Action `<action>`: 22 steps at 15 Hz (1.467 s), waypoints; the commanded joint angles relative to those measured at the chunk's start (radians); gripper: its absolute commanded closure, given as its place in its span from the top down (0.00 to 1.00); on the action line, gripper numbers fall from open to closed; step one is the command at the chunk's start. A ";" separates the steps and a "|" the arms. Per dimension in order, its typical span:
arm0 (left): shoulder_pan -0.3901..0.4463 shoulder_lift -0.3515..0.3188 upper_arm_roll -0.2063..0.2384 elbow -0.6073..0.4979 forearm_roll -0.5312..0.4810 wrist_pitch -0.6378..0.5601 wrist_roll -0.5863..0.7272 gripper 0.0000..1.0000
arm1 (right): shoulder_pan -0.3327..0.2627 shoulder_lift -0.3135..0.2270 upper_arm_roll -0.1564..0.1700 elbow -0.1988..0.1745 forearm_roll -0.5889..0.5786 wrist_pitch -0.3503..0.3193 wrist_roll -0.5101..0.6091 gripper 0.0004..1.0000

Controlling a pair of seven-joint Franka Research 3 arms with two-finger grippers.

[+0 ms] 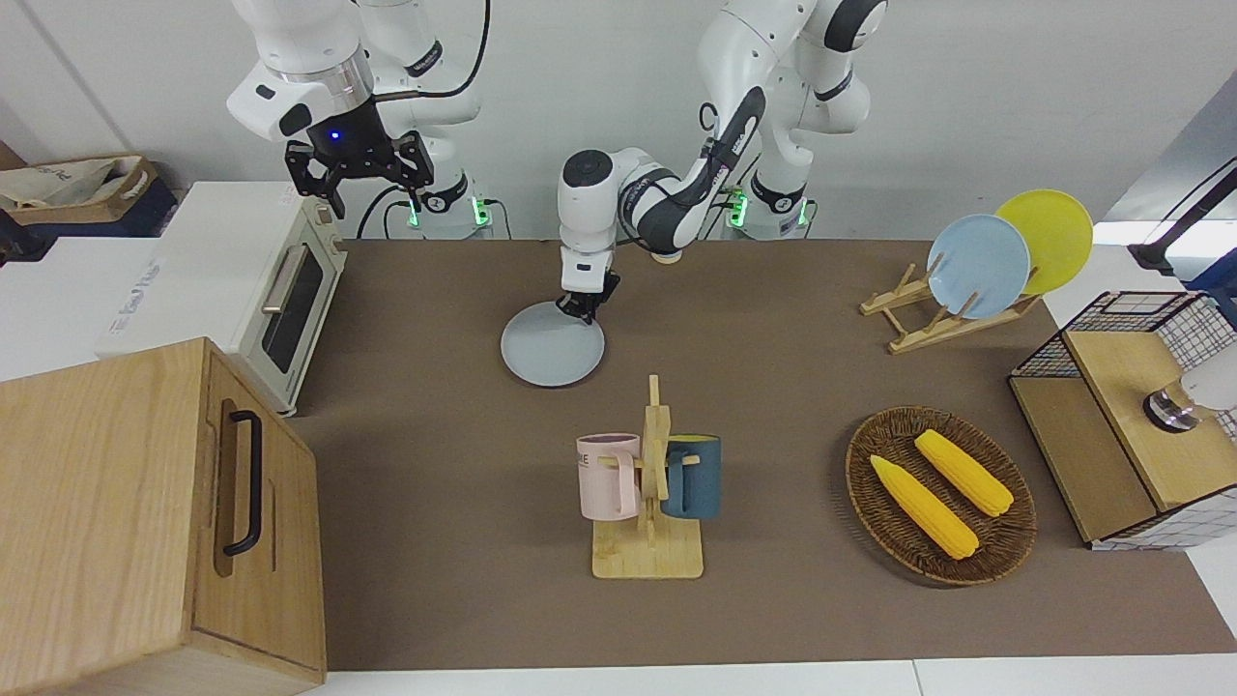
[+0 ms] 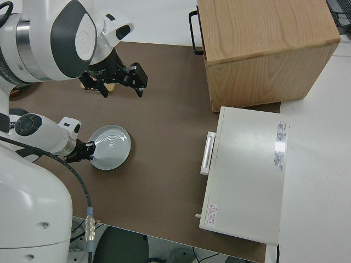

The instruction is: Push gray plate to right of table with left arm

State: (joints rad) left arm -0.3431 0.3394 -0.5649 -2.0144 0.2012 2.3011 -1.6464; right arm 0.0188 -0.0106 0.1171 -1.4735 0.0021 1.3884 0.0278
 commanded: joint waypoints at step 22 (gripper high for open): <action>-0.145 0.197 0.019 0.281 0.121 -0.147 -0.182 0.48 | -0.020 -0.006 0.015 0.004 0.010 -0.012 0.001 0.98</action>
State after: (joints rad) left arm -0.4781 0.5057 -0.5550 -1.7855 0.2961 2.1997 -1.8213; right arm 0.0188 -0.0106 0.1171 -1.4734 0.0021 1.3884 0.0278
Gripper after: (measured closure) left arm 0.789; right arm 0.013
